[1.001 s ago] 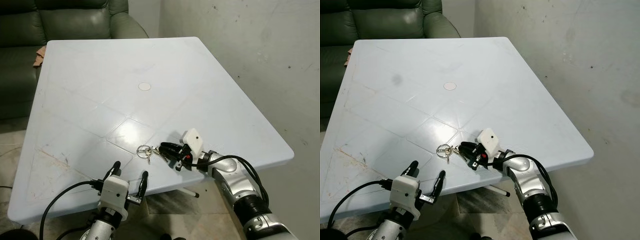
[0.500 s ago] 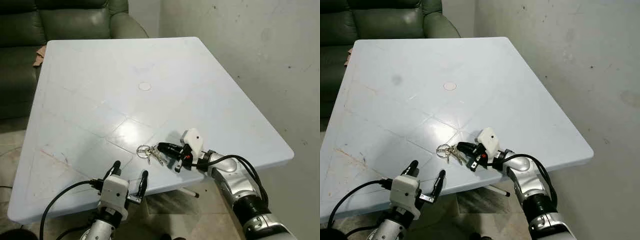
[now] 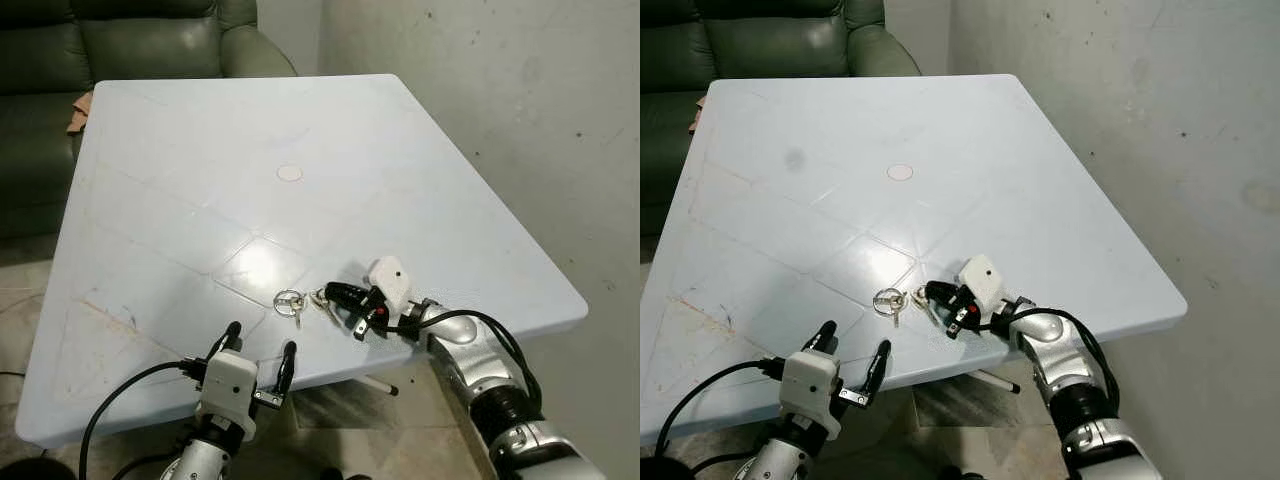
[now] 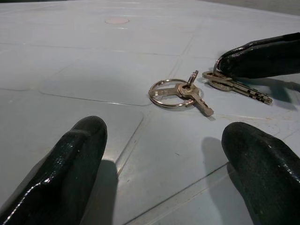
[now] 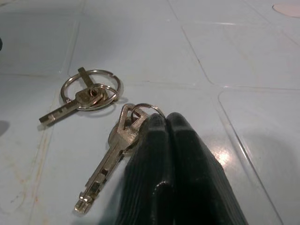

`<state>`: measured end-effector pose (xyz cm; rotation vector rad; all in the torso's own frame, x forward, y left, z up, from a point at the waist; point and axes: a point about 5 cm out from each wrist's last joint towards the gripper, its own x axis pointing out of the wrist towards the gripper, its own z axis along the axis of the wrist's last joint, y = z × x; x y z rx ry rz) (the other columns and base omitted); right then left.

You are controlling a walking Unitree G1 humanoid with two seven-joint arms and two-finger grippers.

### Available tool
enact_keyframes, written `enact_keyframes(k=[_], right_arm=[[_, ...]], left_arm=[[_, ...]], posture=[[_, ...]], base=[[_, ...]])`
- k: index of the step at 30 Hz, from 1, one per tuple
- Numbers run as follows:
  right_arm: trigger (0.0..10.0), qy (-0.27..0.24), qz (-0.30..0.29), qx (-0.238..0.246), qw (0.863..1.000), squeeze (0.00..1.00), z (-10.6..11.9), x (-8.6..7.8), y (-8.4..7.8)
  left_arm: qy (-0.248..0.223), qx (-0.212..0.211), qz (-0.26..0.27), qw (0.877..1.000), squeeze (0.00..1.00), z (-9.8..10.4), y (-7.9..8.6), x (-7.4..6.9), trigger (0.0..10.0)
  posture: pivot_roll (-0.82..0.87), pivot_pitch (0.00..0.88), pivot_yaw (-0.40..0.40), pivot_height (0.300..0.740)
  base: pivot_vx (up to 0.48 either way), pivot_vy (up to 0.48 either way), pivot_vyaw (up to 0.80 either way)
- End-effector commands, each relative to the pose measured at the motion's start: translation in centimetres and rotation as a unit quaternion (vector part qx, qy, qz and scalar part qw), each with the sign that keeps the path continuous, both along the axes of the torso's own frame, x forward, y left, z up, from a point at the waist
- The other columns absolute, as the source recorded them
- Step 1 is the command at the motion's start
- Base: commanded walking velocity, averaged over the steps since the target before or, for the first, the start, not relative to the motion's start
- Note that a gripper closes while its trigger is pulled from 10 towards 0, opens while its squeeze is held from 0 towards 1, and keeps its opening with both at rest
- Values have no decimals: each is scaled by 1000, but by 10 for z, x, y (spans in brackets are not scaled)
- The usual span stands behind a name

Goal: Hang keys on a hook

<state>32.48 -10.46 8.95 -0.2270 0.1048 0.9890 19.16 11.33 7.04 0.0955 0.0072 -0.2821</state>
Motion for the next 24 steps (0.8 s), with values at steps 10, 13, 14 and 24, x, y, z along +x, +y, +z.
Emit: enact_keyframes(k=[10, 13, 14, 24], right_arm=[[10000, 36, 27, 8, 999, 1000, -10, -7, -4], [10000, 29, 35, 25, 999, 1000, -5, -6, -3], [10000, 28, 27, 29, 999, 1000, -4, -4, -3], [10000, -1, -1, 16, 1000, 75, 0, 2, -5]], left_arm=[[-2, 3, 2, 1000, 0, 2, 1, -2, 10000], [-3, 3, 1, 1000, 0, 3, 1, -1, 10000], [-3, 3, 0, 1000, 0, 3, 1, -1, 10000], [-3, 4, -1, 1000, 0, 3, 1, -1, 10000]], posture=[[68, 142, -92, 740], [68, 141, -92, 740], [68, 139, -91, 740], [70, 138, -89, 740]], base=[[0, 0, 0], [0, 0, 0], [0, 0, 0], [0, 0, 0]])
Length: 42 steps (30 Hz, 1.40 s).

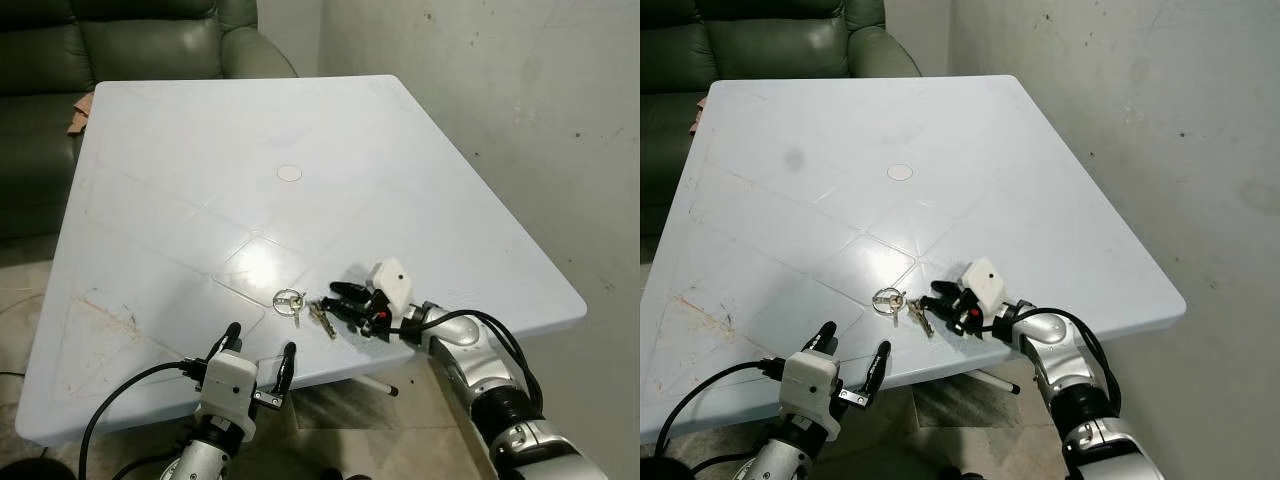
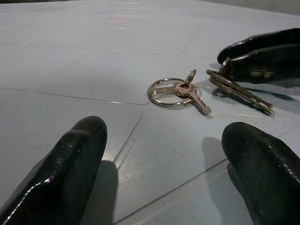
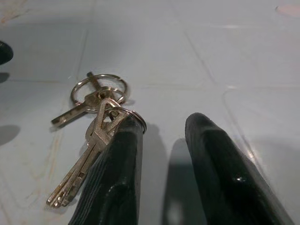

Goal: Hang keys on a hook

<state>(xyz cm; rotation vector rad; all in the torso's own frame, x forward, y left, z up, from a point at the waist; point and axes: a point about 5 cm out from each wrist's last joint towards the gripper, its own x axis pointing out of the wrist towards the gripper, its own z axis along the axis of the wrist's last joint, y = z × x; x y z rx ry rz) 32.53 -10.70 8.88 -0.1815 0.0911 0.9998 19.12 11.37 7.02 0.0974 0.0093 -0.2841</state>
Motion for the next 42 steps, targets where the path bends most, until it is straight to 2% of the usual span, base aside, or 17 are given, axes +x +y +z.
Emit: enact_keyframes(k=[1, 2, 3, 4, 5, 19, 21, 22, 28, 30, 40, 42], right_arm=[[10000, -5, -9, -11, 1000, 0, 0, 2, -3], [10000, -2, -12, -15, 1000, 0, -1, 2, -3], [6471, -1, -8, -9, 1000, 0, -1, 2, -3], [6667, -1, -7, -2, 1000, 0, 0, 1, -4], [0, 1, -10, 4, 1000, 0, 0, 1, -4], [0, -11, -6, 7, 1000, 0, 1, 1, -7], [0, 14, -36, -11, 999, 0, -4, 4, -13], [0, 19, -58, -44, 997, 0, -9, 7, -17], [0, 20, -80, -105, 991, 0, -16, 8, -27], [0, 42, -97, -117, 987, 0, -21, 8, -31], [0, 82, -74, -161, 981, 0, -29, 4, -44], [0, 94, -35, -147, 984, 0, -27, 0, -44]], left_arm=[[-4, 3, 0, 1000, 0, 4, 0, 0, 10000], [-5, 3, 0, 1000, 0, 4, 0, 0, 10000], [-4, 3, 1, 1000, 0, 4, 0, 0, 10000], [-4, 3, 1, 1000, 0, 4, 1, -1, 10000], [-4, 3, 1, 1000, 0, 3, 1, -1, 10000], [-3, 4, 3, 1000, 0, 4, 1, -1, 10000], [-2, 4, 4, 1000, 0, 3, 0, -1, 10000], [-3, 4, 5, 1000, 0, 3, 0, -1, 10000], [-2, 5, 6, 1000, 0, 3, 0, -1, 10000], [-2, 5, 6, 1000, 0, 3, 0, -1, 10000], [-2, 8, 7, 1000, 0, 3, 0, -1, 10000], [-1, 8, 8, 1000, 0, 3, 0, -1, 10000]], posture=[[70, 140, -89, 740], [70, 140, -89, 740], [70, 140, -89, 740], [70, 140, -89, 740], [70, 140, -89, 740], [69, 148, -90, 740], [65, 152, -91, 740], [65, 152, -91, 740], [63, 154, -92, 740], [60, 157, -92, 740], [60, 156, -92, 740], [61, 155, -93, 740]], base=[[0, 0, 0], [0, 0, 0], [0, 0, 0], [0, 0, 0], [0, 0, 0], [0, 0, 0], [0, 0, 0], [0, 0, 0], [0, 0, 0], [0, 0, 0], [0, 0, 0], [0, 0, 0]])
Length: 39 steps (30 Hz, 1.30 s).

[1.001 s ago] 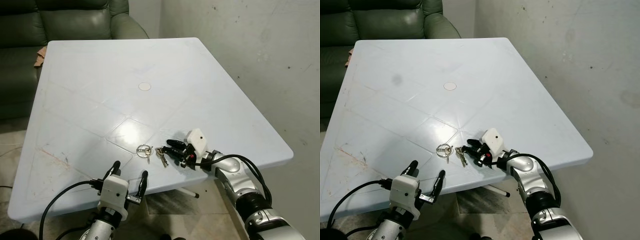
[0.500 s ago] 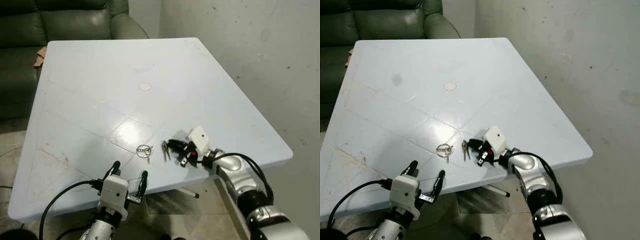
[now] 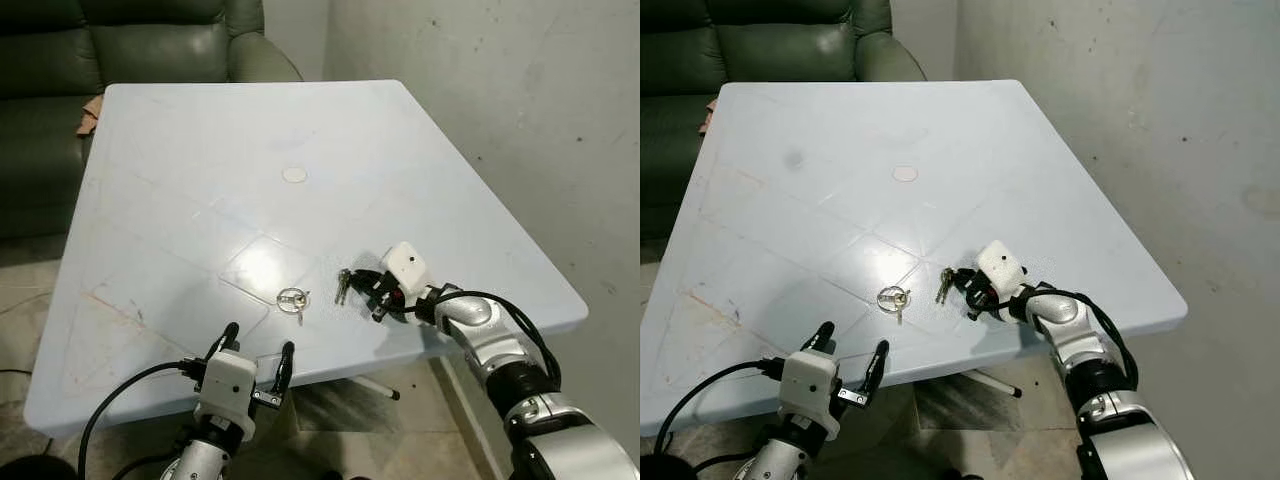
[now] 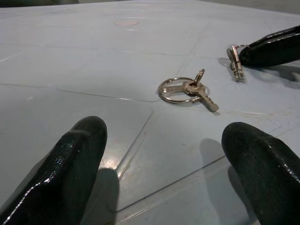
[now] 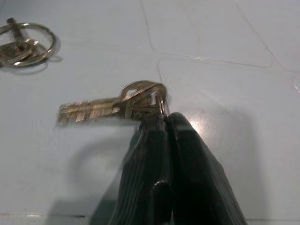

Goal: Hang keys on a hook

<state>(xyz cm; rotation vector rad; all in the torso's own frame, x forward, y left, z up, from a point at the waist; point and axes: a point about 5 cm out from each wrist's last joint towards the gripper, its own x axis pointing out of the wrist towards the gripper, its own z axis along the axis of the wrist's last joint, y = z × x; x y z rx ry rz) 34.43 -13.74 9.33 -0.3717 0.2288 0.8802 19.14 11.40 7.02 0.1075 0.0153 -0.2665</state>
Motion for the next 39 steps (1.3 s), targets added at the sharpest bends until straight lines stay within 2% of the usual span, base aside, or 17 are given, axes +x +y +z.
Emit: enact_keyframes(k=[1, 3, 5, 6, 10, 11, 12, 17, 18, 20, 23, 25, 28, 32, 35, 38, 39], right_arm=[[0, 89, 14, -24, 996, 0, -31, -19, -13], [0, 94, 14, 23, 995, 0, -24, -17, -11], [2941, 94, 32, 84, 992, 0, -14, -15, -6], [10000, 107, 35, 123, 986, 0, -9, -14, -3], [10000, 140, 34, 186, 972, 0, -3, -13, 1], [10000, 150, 47, 273, 949, 0, 11, -11, 6], [10000, 154, 57, 311, 936, 0, 18, -11, 7], [10000, 159, 59, 325, 931, 0, 20, -12, 7], [10000, 155, 35, 373, 914, 0, 29, -6, 6], [10000, 114, -47, 307, 944, 0, 24, 5, 4], [10000, 91, 3, 158, 983, 0, 11, -5, 4], [10000, 55, 53, 64, 995, 0, 7, -12, 5], [10000, 37, 102, -2, 994, 0, 7, -17, -1], [10000, 67, 131, 13, 989, 0, 16, -17, -7], [10000, 110, 159, 91, 977, 0, 26, -22, -8], [10000, 136, 194, 208, 949, 0, 47, -27, -6], [10000, 136, 194, 208, 949, 0, 47, -27, -6]], left_arm=[[-3, 2, -1, 1000, 0, 3, -1, -1, 10000], [-3, 2, -1, 1000, 0, 3, -1, -2, 10000], [-2, 1, -1, 1000, 0, 2, -1, -2, 10000], [-3, 1, -2, 1000, 0, 2, -2, -1, 10000], [-3, 0, -2, 1000, 0, 3, -3, -1, 10000], [-4, 0, -1, 1000, 0, 3, -3, 0, 10000], [-4, 0, -1, 1000, 0, 3, -3, 0, 10000], [-4, 0, -1, 1000, 0, 3, -4, 0, 10000], [-5, -1, -1, 1000, 0, 3, -4, 0, 10000], [-5, -1, -1, 1000, 0, 3, -5, 0, 10000], [-6, -1, -1, 1000, 0, 4, -5, 1, 10000], [-7, -2, -2, 1000, 0, 4, -5, 2, 10000], [-6, -10, 0, 1000, 0, 4, -5, 2, 10000], [-7, -10, 2, 1000, 0, 5, -6, 3, 10000], [-7, -12, 3, 1000, 0, 5, -7, 3, 10000], [-7, -15, 1, 1000, 0, 5, -8, 4, 10000], [-7, -15, 1, 1000, 0, 5, -8, 4, 10000]], posture=[[61, 155, -94, 740], [59, 153, -94, 740], [59, 154, -96, 740], [57, 152, -98, 740], [57, 152, -98, 740], [59, 151, -100, 740], [59, 151, -100, 740], [59, 151, -100, 740], [61, 146, -99, 740], [59, 146, -99, 740], [57, 146, -99, 740], [53, 150, -97, 740], [50, 153, -99, 740], [47, 155, -101, 740], [44, 157, -102, 740], [40, 158, -103, 740], [40, 158, -103, 740]], base=[[0, 0, 0], [0, 0, 0], [0, 0, 0], [0, 0, 0], [0, 0, 0], [0, 0, 0], [0, 0, 0], [0, 0, 0], [0, 0, 0], [0, 0, 0], [0, 0, 0], [0, 0, 0], [0, 0, 0], [0, 0, 0], [0, 0, 0], [0, 0, 0], [0, 0, 0]])
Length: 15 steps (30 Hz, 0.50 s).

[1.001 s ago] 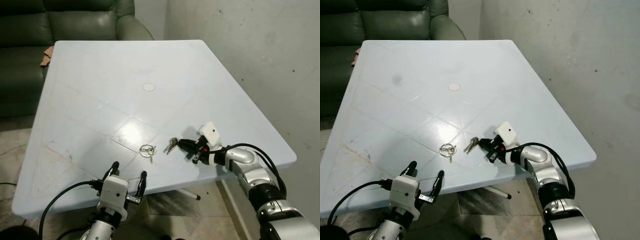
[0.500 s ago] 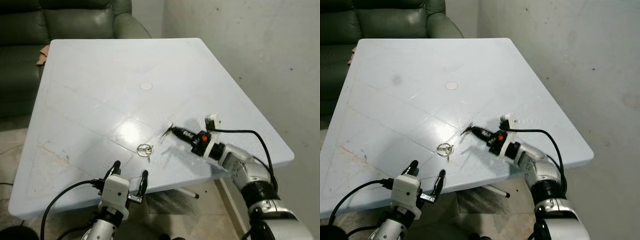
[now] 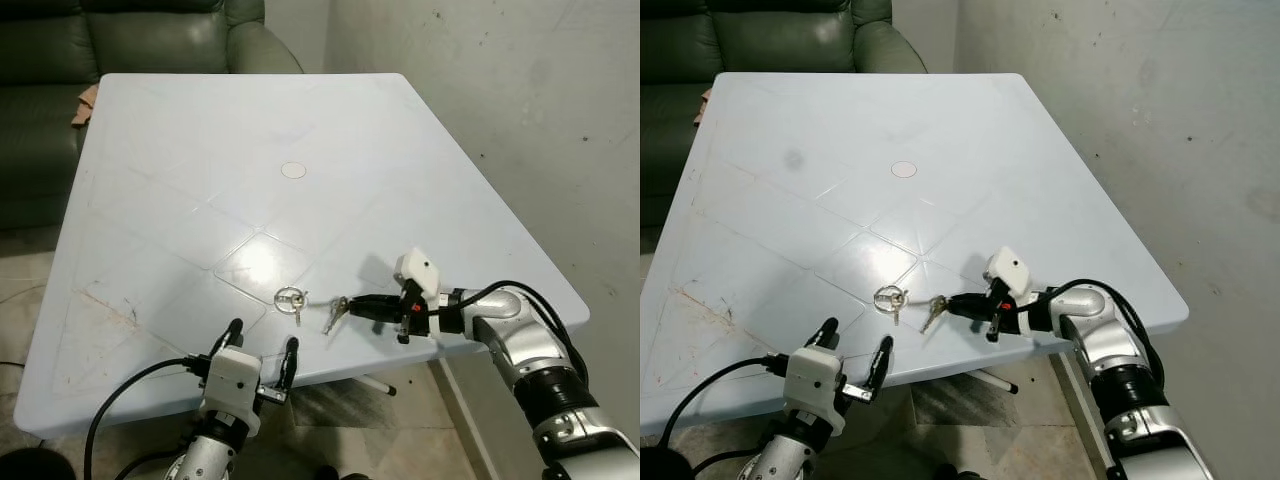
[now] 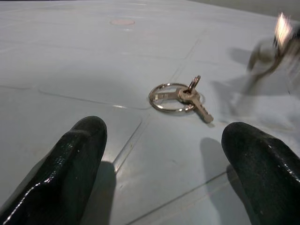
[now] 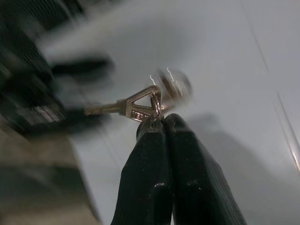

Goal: Hang keys on a hook

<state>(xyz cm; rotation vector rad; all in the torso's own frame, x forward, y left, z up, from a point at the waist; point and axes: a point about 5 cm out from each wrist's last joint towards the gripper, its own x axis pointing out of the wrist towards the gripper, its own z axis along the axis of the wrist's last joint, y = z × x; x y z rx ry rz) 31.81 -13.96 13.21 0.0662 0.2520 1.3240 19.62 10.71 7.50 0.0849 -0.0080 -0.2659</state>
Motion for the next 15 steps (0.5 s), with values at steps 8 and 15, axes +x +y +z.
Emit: enact_keyframes(k=[8, 15], right_arm=[[10000, 47, -194, 200, 959, 0, 35, 35, -2], [10000, 74, -263, 168, 947, 0, 31, 41, -3]], left_arm=[[3, -4, 0, 1000, 0, 0, -2, 0, 10000], [3, -6, 0, 1000, 0, 1, -3, 1, 10000]], posture=[[36, 161, -102, 740], [33, 163, -102, 740]], base=[[0, 0, 0], [0, 0, 0]])
